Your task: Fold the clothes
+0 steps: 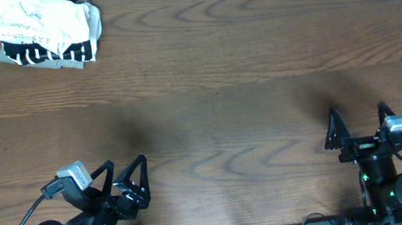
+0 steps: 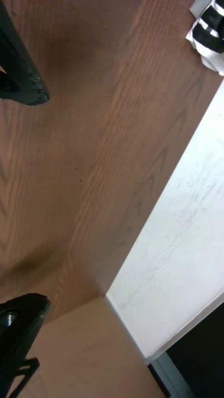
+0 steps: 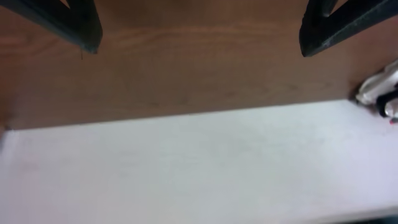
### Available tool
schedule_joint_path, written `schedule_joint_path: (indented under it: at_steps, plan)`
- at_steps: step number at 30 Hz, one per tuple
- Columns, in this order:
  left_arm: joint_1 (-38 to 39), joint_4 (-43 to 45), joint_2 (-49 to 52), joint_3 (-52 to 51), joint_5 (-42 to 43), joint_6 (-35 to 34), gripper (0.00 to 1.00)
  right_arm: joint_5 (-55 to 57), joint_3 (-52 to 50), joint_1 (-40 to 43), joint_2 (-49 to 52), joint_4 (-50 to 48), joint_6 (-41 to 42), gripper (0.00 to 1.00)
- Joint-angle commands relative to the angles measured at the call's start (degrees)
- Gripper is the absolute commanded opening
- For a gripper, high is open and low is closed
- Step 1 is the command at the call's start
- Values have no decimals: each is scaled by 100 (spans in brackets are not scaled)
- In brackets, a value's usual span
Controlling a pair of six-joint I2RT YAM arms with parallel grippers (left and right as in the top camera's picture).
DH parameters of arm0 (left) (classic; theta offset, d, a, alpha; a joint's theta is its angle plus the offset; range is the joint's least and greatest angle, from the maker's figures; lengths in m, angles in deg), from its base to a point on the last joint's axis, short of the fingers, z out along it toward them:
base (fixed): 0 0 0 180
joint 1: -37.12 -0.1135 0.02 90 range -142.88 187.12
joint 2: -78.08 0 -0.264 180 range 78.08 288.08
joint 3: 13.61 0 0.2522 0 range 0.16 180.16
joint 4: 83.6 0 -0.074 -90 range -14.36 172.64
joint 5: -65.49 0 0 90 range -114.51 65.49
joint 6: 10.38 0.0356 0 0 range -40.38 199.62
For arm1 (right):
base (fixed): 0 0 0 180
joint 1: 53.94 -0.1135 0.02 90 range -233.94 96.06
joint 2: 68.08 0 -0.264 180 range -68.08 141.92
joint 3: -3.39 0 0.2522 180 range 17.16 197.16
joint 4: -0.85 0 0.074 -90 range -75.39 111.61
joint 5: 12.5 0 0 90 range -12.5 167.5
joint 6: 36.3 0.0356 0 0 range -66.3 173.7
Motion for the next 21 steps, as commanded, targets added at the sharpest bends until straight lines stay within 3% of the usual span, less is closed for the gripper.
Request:
schedule_joint_path:
  at_steps: [1,13,21]
  plan:
    - [-13,22,-31,-11,79,31,98,-66,-234,-118,-63,-341,-85,99]
    - [-13,20,-31,-11,79,31,98,-149,-940,-116,-66,-1661,-85,99]
    - [-13,22,-31,-11,79,31,98,-146,-1246,-116,-66,-1961,-87,99]
